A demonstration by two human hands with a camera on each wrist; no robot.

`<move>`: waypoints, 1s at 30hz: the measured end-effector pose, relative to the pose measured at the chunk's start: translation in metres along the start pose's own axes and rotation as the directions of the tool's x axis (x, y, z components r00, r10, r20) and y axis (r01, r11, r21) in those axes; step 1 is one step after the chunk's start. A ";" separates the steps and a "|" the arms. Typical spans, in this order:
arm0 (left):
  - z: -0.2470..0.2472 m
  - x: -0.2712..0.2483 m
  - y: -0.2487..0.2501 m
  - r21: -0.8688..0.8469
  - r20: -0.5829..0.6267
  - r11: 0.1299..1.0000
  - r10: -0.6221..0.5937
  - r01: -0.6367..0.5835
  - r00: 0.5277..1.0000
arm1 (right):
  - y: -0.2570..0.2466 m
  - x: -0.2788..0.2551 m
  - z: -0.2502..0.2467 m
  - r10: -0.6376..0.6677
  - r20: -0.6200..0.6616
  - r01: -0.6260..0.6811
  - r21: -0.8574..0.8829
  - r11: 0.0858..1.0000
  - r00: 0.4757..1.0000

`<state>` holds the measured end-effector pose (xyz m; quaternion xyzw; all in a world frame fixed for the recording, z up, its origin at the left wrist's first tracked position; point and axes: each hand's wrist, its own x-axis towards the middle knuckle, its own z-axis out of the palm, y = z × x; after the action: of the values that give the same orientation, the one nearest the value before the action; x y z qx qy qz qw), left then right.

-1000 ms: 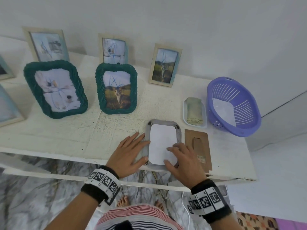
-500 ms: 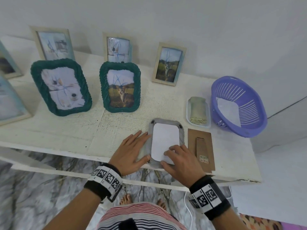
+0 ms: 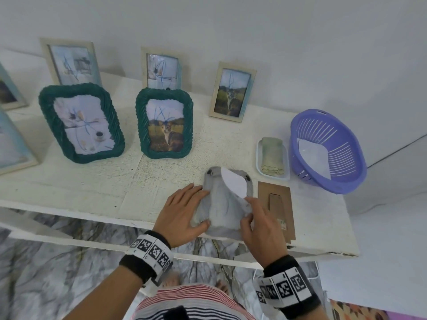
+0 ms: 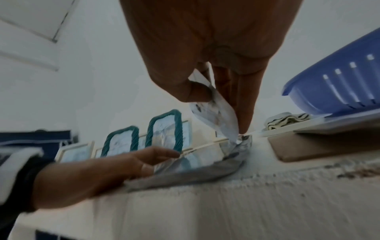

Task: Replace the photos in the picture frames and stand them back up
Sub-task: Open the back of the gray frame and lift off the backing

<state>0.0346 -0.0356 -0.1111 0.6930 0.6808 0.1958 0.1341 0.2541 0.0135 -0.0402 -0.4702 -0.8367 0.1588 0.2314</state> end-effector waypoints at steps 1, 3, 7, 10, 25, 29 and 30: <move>0.000 0.000 0.000 0.005 -0.002 1.000 0.005 -0.005 1.000 | 0.002 0.000 -0.003 0.044 -0.051 -0.043 0.032 0.999 0.998; 0.000 -0.001 0.000 0.016 0.004 1.000 0.006 -0.006 1.000 | 0.006 0.001 -0.010 0.125 -0.141 -0.110 0.106 0.988 0.982; 0.000 -0.001 -0.001 -0.001 0.004 1.000 0.007 -0.007 1.000 | 0.021 0.002 -0.030 0.320 -0.183 -0.286 0.189 0.939 0.929; -0.002 -0.002 -0.001 -0.076 0.033 0.997 0.003 -0.001 0.999 | 0.038 0.000 -0.044 0.419 -0.180 -0.354 0.307 0.884 0.890; -0.025 0.063 0.149 -0.873 0.259 0.367 -0.207 0.320 0.943 | 0.066 -0.012 -0.080 0.496 0.257 -0.389 0.903 0.182 0.829; -0.010 0.078 0.163 -0.872 0.203 0.384 -0.279 0.303 0.939 | 0.089 -0.010 -0.087 0.477 0.189 -0.446 0.733 0.513 0.858; -0.008 0.081 0.164 -0.864 0.194 0.402 -0.288 0.302 0.938 | 0.099 -0.007 -0.088 0.459 0.080 -0.409 0.606 0.682 0.885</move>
<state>0.1765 0.0382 -0.0228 0.3921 0.5900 0.4879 0.5100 0.3757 0.0617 -0.0154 -0.5611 -0.5954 0.4502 0.3578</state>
